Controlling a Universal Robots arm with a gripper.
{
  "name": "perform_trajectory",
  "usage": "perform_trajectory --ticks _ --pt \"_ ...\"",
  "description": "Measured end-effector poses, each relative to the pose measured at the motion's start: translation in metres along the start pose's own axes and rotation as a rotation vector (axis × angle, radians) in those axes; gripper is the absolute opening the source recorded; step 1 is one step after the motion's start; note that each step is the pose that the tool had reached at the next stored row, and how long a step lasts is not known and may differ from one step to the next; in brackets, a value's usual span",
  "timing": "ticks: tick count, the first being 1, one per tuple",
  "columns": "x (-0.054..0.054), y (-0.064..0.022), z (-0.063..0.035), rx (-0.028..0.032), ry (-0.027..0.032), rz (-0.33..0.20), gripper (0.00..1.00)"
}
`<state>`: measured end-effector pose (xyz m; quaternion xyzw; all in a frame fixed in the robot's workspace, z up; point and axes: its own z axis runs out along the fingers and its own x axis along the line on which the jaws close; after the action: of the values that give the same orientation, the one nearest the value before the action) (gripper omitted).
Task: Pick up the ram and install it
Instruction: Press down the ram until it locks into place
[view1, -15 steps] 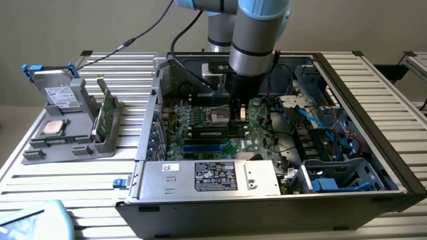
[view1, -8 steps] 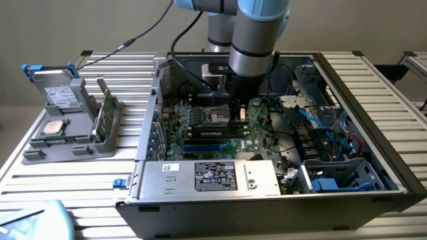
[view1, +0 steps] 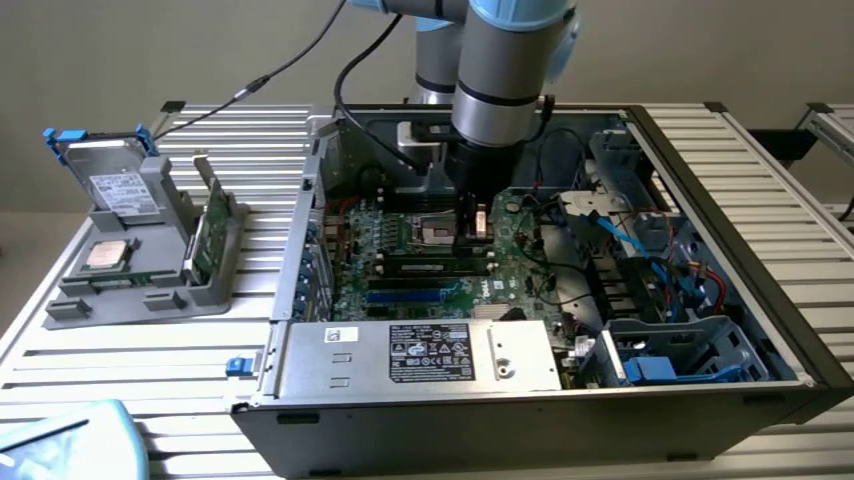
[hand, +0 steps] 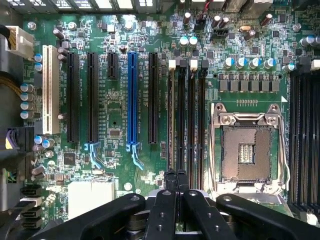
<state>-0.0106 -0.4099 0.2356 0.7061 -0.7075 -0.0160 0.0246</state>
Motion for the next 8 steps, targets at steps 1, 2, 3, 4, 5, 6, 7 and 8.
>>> perform_trajectory --ticks 1,2,3,4,5,6,7,8 --pt "0.0 0.0017 0.0001 0.0023 0.0016 0.0 0.11" --pt "0.0 0.0033 0.0002 0.0046 0.0037 0.0 0.11" --pt "0.0 0.005 0.0002 0.0068 0.0058 0.001 0.11" --pt "-0.001 0.0066 0.0003 0.0092 0.0082 0.001 0.11" --pt "-0.001 0.0083 0.0004 0.0117 0.0103 0.001 0.11" --pt "-0.001 0.01 0.0005 0.0139 0.0127 0.001 0.11" --pt "-0.002 0.0118 0.0006 0.0161 0.0151 0.001 0.11" --pt "-0.002 0.0137 0.0008 0.0184 0.0169 0.001 0.11"
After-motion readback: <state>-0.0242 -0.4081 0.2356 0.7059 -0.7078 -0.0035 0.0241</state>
